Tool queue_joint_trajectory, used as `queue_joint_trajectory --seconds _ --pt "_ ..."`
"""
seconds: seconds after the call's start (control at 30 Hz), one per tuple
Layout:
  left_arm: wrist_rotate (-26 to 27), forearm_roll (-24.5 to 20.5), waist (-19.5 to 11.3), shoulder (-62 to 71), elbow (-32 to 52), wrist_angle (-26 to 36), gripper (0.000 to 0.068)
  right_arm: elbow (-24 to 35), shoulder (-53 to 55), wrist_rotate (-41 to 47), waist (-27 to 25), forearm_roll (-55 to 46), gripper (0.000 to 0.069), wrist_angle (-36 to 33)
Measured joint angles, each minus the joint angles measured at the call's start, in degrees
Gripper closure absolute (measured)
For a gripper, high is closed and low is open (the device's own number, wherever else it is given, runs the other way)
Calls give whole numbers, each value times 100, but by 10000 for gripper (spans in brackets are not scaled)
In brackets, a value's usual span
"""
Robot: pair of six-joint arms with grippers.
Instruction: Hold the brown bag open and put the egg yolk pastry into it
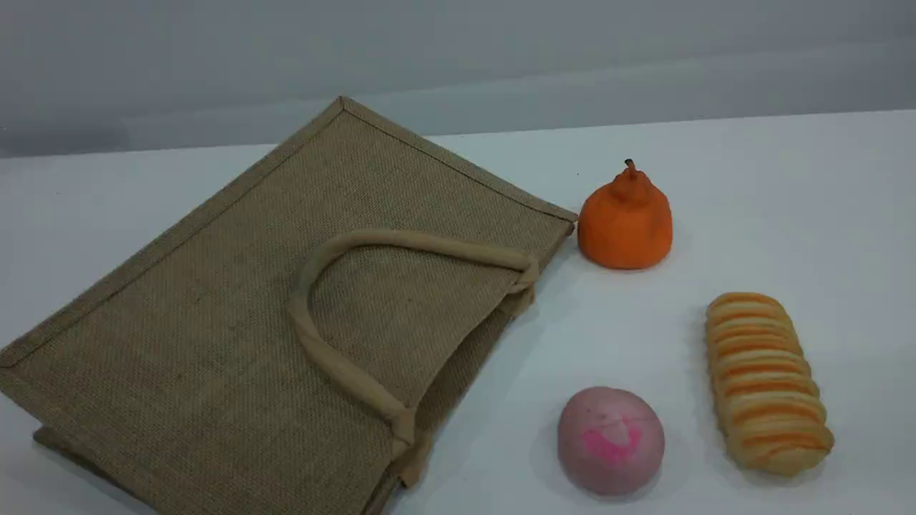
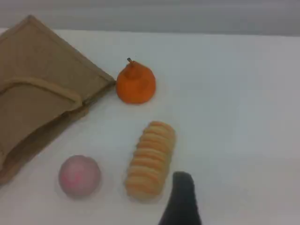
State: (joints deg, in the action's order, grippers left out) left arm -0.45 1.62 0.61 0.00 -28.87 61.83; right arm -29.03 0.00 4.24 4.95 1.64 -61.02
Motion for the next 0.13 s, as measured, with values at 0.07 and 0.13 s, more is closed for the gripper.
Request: queue_joint_trajectory --seconds 0.07,0.13 --pt "0 0 0 0 0 0 125 0 0 0 0 0 181 0" --pt "0 0 0 0 0 0 125 0 0 0 0 0 181 0"
